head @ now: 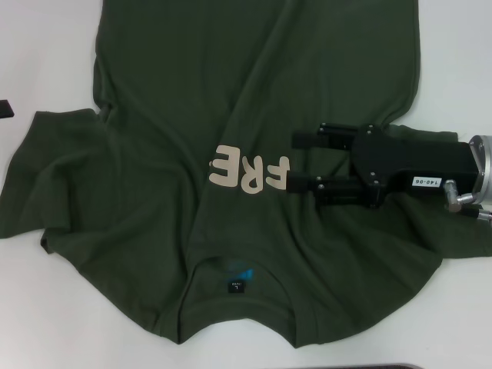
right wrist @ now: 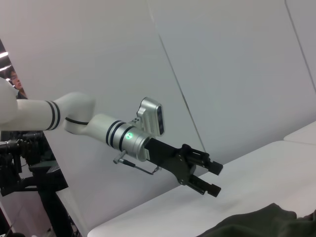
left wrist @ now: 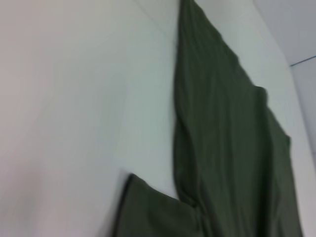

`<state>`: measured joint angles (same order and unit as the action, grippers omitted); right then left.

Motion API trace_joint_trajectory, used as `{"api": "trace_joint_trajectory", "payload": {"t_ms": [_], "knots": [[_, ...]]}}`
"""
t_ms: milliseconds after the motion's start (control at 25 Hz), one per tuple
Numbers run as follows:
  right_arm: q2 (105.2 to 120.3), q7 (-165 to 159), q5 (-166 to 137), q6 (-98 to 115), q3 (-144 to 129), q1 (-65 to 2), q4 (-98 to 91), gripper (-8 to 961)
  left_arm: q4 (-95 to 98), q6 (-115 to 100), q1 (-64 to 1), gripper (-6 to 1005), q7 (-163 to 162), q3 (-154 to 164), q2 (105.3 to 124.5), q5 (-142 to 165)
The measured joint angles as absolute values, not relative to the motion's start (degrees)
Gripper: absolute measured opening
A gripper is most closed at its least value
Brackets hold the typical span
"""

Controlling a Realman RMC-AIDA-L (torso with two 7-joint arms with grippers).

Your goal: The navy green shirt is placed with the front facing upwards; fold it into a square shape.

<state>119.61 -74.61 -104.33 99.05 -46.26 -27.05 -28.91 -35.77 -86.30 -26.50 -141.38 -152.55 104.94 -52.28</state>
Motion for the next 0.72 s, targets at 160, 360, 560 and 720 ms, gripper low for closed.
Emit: {"api": "trace_joint_trajectory", "payload": {"t_ms": [160,360,560,720], "knots": [[119.62,-74.67,-104.33,99.03,-46.32,-27.07,-28.92,823,-35.59,-83.55,-27.31,761,-141.52,-152.73,105.40,-50.89],[119.65,-74.70,-104.32,98.68,-46.32,-27.08,-28.92,823,-35.15,-80.86,-27.88,757,-143.12,-151.35,106.19,-49.58],[119.63,-74.73,-104.29,98.64,-46.32,-27.12,-28.92,824,-35.11,-80.01,-28.10,752,-145.74,-151.06,106.30,-47.62],[119.61,-74.75,-104.31,98.61,-46.32,-27.23,-28.92,824,-35.11,-79.62,-28.12,749,-146.72,-151.04,106.30,-47.29]]}}
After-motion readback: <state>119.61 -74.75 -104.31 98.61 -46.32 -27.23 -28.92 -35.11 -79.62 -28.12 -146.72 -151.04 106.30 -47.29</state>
